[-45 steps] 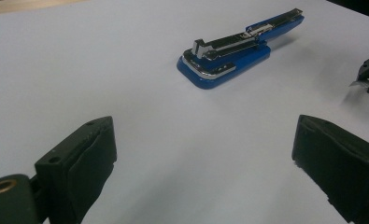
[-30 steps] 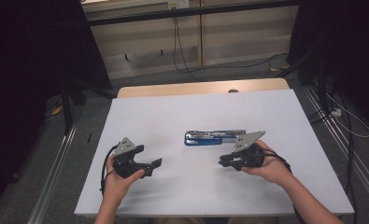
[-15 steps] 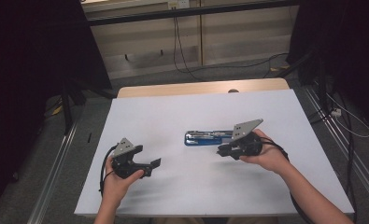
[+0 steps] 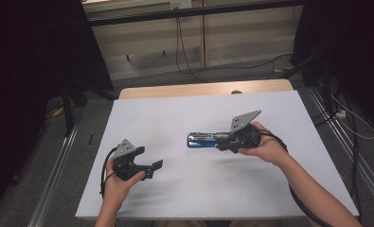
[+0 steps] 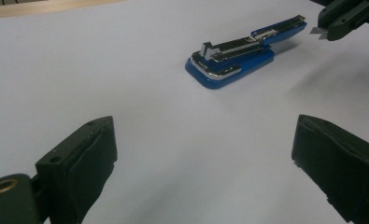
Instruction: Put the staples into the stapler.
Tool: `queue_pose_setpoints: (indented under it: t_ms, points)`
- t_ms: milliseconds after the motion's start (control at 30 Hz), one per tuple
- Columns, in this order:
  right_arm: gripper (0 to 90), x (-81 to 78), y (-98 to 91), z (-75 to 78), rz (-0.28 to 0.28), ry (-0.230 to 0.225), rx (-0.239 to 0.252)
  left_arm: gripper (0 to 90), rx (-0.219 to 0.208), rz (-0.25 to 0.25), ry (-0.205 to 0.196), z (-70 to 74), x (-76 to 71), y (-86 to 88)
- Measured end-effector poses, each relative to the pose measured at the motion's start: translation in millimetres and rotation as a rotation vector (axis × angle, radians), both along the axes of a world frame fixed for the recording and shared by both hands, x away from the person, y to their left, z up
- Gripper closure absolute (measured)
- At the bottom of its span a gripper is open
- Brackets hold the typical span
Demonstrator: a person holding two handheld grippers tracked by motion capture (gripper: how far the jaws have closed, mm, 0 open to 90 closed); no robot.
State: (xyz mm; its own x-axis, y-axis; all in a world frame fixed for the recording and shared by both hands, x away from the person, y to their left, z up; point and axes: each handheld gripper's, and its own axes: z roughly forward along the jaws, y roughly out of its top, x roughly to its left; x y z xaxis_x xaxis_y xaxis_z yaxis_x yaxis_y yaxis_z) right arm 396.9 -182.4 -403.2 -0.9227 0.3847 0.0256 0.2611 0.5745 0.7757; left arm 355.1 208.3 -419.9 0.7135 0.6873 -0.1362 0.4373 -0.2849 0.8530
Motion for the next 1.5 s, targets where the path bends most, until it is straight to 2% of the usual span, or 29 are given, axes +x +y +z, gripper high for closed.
queue_pose_setpoints:
  t_ms: [300,533,700,1500]
  points:
    - [79.3,13.0,4.6,1.5,0.020,0.007,-0.012,6.9,0.001,-0.002,0.006,-1.0,-0.6,0.7]
    - [79.4,21.8,7.2,-0.7,0.013,0.014,-0.008,6.8,-0.001,-0.009,0.013,-1.2,-0.1,1.0]
    - [79.3,26.6,9.1,-1.2,0.016,0.018,0.005,6.8,-0.004,-0.011,0.015,-1.4,0.2,0.3]
    - [79.3,45.2,21.5,-4.7,0.043,0.020,-0.015,6.8,0.001,-0.007,0.014,-1.3,-0.4,0.6]
